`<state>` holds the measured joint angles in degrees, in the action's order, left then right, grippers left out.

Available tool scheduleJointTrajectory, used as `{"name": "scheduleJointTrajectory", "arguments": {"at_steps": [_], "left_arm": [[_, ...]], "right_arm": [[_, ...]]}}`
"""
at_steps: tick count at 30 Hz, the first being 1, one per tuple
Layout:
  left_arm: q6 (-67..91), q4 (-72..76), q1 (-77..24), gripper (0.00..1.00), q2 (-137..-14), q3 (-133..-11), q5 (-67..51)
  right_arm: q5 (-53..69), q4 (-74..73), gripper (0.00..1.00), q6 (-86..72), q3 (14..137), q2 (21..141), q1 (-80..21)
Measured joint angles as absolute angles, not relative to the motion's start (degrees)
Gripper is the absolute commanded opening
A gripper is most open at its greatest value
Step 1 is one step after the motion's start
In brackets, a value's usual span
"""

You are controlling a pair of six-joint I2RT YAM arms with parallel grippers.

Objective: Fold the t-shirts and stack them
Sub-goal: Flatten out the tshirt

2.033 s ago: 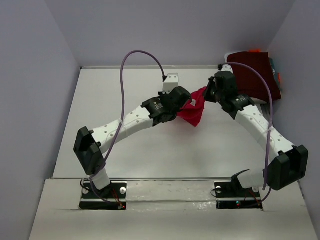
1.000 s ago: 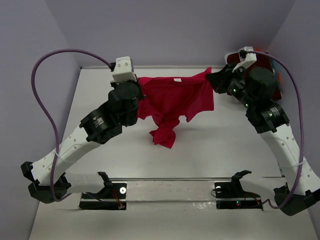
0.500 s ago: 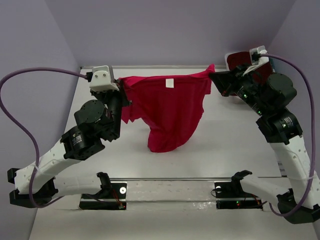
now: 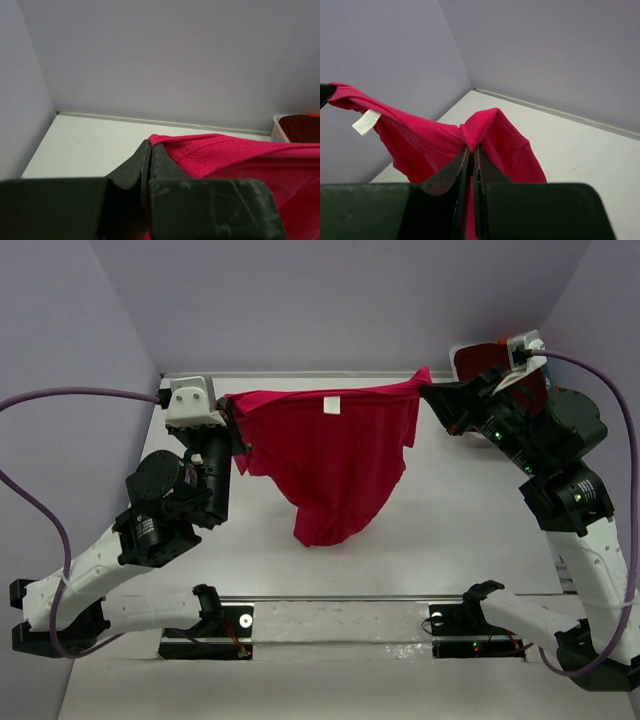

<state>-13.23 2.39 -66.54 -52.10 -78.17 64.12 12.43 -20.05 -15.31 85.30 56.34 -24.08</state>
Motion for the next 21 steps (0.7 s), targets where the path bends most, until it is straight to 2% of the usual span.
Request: {"name": "scheduleJointTrajectory", "arguments": {"at_steps": [11, 21], "left_arm": [[-14.7, 2.3, -66.7, 0.06, -50.2, -78.8, 59.0], [-14.9, 2.6, -66.7, 0.06, -51.6, -78.8, 60.6]], "right_arm": [[14.5, -19.5, 0.07, -15.2, 85.1, 53.3, -24.1], [12.9, -19.0, 0.07, -15.1, 83.3, 54.5, -24.1]]}}
